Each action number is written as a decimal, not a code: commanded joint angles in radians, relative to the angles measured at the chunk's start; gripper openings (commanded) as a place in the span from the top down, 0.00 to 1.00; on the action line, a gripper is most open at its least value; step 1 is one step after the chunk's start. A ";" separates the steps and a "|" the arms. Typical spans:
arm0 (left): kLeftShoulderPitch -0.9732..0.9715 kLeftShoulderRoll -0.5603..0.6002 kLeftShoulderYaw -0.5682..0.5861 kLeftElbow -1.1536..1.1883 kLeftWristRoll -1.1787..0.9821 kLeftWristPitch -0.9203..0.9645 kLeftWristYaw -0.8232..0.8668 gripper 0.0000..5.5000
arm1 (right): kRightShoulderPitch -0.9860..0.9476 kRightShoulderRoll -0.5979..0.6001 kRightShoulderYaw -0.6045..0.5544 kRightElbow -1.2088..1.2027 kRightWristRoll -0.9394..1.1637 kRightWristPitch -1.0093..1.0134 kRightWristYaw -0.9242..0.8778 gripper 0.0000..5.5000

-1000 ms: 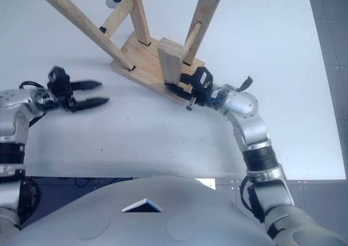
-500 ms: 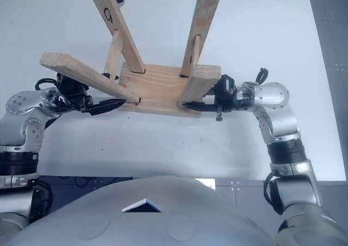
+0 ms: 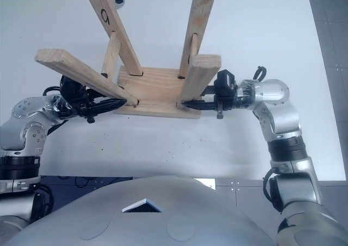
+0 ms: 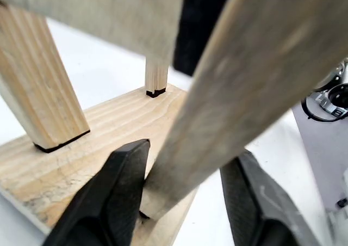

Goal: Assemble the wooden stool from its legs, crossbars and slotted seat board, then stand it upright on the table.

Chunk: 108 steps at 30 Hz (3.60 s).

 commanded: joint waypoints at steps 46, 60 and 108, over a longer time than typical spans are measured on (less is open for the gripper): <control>-0.118 0.241 0.213 0.205 -0.331 0.890 -0.081 0.13 | -0.136 -0.241 -0.237 0.011 0.631 1.077 -0.261 0.06; 0.303 0.261 0.302 -0.113 -0.001 0.095 -0.172 0.08 | 0.319 -0.219 -0.179 -0.165 0.110 0.191 -0.013 0.02; -0.588 0.625 0.001 0.149 -0.997 1.114 0.037 0.73 | -0.584 -0.415 -0.139 0.090 0.672 1.396 -0.160 0.75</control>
